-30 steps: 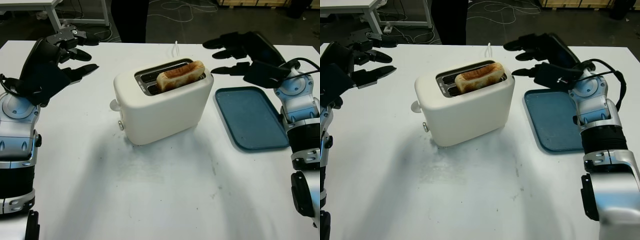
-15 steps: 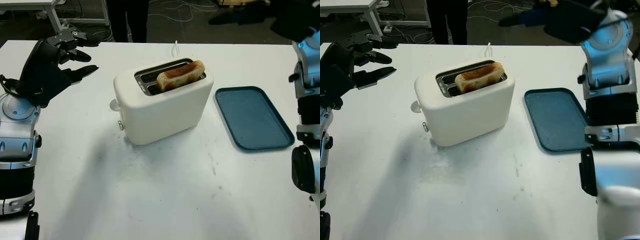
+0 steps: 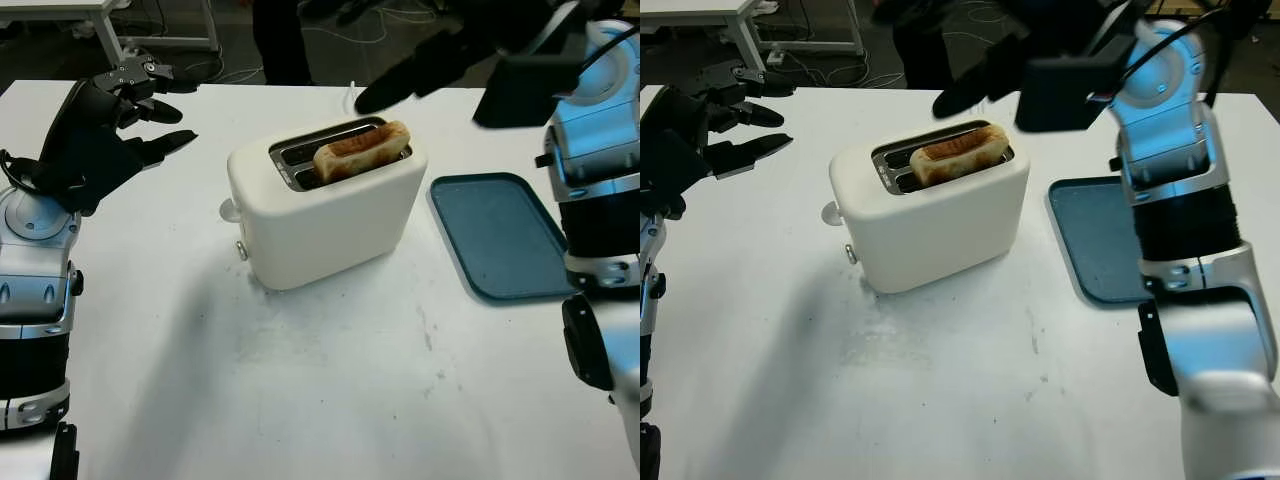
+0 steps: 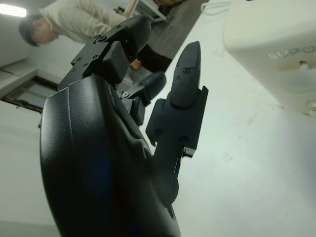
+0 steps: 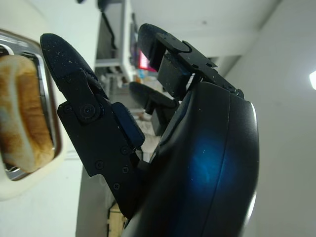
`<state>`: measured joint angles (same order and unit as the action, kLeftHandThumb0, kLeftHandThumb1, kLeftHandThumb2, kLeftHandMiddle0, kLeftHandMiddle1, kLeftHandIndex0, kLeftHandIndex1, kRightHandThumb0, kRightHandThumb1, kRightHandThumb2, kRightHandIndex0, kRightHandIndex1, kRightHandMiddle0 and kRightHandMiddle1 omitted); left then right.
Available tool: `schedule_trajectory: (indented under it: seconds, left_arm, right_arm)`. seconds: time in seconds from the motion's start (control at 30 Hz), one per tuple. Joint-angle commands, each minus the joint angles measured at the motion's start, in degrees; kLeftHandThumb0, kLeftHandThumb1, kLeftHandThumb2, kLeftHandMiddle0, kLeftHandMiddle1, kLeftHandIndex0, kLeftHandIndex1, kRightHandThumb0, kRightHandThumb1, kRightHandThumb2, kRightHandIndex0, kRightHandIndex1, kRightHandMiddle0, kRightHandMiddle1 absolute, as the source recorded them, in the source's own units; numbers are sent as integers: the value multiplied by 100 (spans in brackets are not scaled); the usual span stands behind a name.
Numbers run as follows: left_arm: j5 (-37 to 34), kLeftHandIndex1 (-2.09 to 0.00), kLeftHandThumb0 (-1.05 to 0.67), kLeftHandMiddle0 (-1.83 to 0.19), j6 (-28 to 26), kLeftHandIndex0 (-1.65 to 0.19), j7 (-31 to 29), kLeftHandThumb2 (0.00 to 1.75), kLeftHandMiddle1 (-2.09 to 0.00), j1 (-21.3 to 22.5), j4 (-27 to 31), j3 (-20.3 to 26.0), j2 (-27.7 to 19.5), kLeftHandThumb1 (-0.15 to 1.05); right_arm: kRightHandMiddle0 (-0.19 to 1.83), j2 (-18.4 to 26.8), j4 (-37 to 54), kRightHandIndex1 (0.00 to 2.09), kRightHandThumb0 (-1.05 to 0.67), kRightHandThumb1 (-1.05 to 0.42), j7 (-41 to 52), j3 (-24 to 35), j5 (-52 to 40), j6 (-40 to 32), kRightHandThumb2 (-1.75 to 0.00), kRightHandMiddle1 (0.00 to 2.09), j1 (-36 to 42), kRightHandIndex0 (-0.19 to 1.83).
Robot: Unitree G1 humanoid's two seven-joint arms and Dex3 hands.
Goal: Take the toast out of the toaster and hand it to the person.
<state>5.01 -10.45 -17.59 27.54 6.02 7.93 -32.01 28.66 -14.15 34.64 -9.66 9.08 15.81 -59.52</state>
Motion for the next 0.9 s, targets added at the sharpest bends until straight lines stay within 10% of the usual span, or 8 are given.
schedule_trajectory:
  seconds: [0.0, 0.87]
  left_arm:
    - [43, -55, -29, -36, -31, -46, 42, 10, -91, -4, 45, -1, -22, 91]
    - [11, -52, -30, -37, 53, -47, 32, 9, -89, -17, -5, 17, -8, 92]
  right_arm:
    - [79, -23, -61, 96, -77, -61, 11, -93, 122, 184, 0, 15, 76, 44]
    - [75, -162, -1218, 76, -40, -67, 18, -474, 885, -124, -1, 12, 228, 54]
